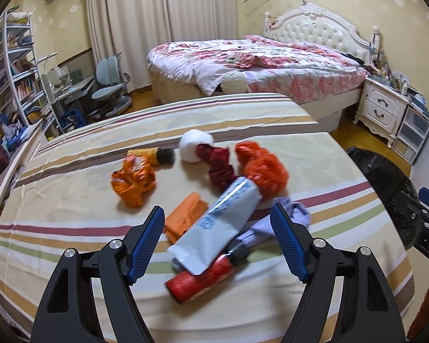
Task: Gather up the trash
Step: 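Grasp the white tube with the left gripper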
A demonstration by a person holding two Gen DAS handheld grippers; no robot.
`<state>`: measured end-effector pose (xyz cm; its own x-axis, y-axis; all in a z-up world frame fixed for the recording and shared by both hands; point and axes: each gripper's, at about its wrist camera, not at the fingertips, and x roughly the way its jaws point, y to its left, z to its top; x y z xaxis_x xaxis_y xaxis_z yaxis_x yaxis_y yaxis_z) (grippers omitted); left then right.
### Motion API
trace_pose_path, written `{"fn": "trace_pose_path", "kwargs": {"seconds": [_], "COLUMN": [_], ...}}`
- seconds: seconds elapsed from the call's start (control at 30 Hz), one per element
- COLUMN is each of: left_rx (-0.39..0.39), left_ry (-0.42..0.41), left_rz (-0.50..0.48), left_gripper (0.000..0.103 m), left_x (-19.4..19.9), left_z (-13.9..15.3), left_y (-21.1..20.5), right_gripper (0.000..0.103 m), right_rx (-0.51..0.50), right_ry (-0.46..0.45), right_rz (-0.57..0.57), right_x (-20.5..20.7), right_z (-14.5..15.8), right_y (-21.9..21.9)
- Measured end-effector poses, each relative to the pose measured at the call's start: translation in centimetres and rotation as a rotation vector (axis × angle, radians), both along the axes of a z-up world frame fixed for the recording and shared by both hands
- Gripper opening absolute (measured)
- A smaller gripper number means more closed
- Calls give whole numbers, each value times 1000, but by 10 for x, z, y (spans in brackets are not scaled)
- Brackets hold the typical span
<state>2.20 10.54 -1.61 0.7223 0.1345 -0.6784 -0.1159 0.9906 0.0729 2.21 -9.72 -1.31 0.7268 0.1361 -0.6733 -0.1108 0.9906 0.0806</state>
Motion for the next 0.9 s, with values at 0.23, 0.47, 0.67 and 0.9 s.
{"fn": "trace_pose_path", "kwargs": {"seconds": [0.23,0.47,0.67,0.9], "left_rx": [-6,-1,-2,-48], "left_ry": [32,64,72,54], "left_rz": [2,-32,-45,-48], "left_gripper": [74,65,46,37], "left_x": [7,15,19,13], "left_z": [-10,-20,-23,-18], "left_y": [13,12,13,21], "right_gripper": [70,71,71,71], "right_rx": [-7,-9,-6,-6], "right_ry": [9,18,25,27], "right_rz": [45,64,88,117], "right_x": [2,9,16,17], "right_z": [-2,-4,-5,-4], "right_y": [24,36,46,58]}}
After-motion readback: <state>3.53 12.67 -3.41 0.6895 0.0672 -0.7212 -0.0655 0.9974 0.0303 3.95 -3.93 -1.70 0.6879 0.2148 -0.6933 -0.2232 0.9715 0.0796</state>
